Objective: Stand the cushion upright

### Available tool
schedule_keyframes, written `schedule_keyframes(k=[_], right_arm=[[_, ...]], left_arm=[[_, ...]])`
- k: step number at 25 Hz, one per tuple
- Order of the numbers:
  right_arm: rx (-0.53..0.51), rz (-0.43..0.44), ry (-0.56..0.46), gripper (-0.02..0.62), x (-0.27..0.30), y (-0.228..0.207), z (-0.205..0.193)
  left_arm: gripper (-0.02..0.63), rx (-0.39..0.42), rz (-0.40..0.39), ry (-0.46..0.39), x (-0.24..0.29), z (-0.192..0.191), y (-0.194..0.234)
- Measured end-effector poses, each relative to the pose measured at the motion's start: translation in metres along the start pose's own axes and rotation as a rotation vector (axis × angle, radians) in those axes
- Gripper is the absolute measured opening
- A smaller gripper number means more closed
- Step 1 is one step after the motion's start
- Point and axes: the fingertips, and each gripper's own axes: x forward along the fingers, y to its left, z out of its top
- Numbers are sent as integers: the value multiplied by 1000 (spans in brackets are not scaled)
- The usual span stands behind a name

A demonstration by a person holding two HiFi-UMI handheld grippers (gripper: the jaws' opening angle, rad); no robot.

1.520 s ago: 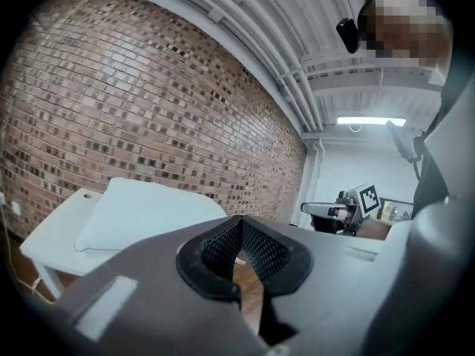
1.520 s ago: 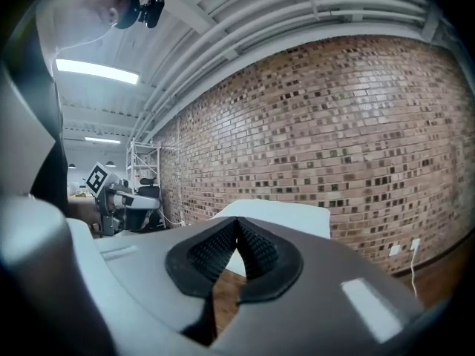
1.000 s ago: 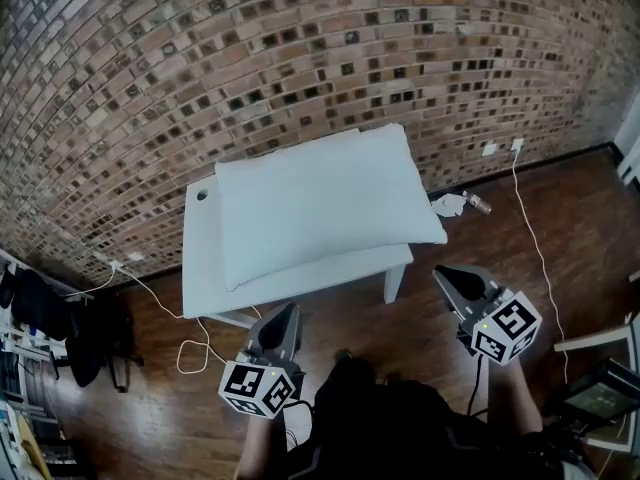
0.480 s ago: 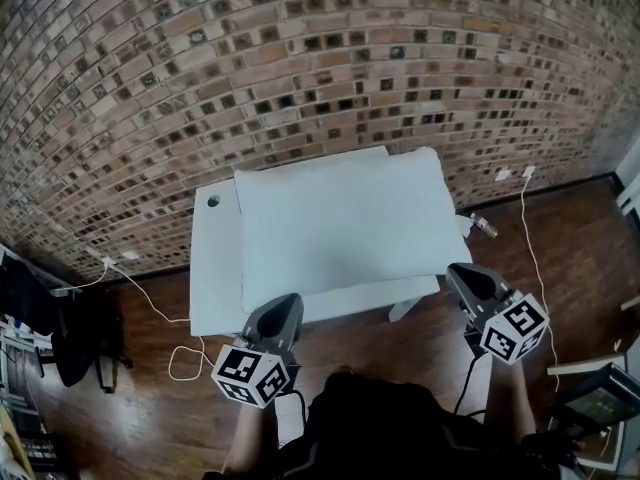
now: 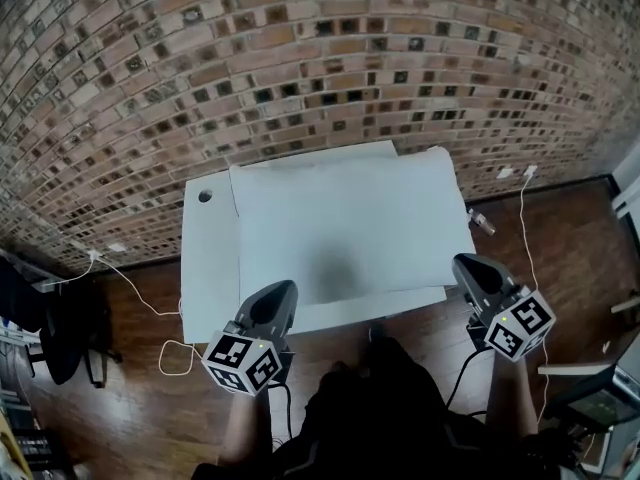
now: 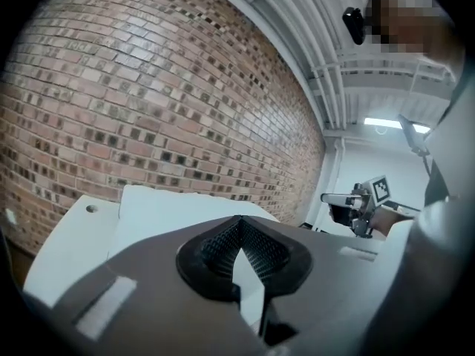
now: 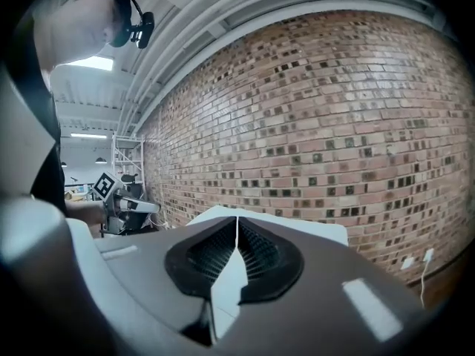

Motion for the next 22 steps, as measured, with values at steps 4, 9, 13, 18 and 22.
schedule_keyframes(k=[4, 9, 13, 18, 22], right_arm=[[84, 2, -7, 42, 25, -40, -3], [140, 9, -5, 117, 55, -105, 2], [170, 50, 14, 154, 79, -147, 5], [171, 100, 84, 230, 110, -190, -6], [209, 103, 151, 322, 128, -211, -29]], left_arm=[[5, -71, 98, -4, 27, 8, 39], [5, -108, 157, 9, 56, 22, 63], [5, -99, 199, 20, 80, 33, 75], [5, -148, 243, 16, 107, 32, 97], [5, -221, 368, 66, 95, 19, 149]])
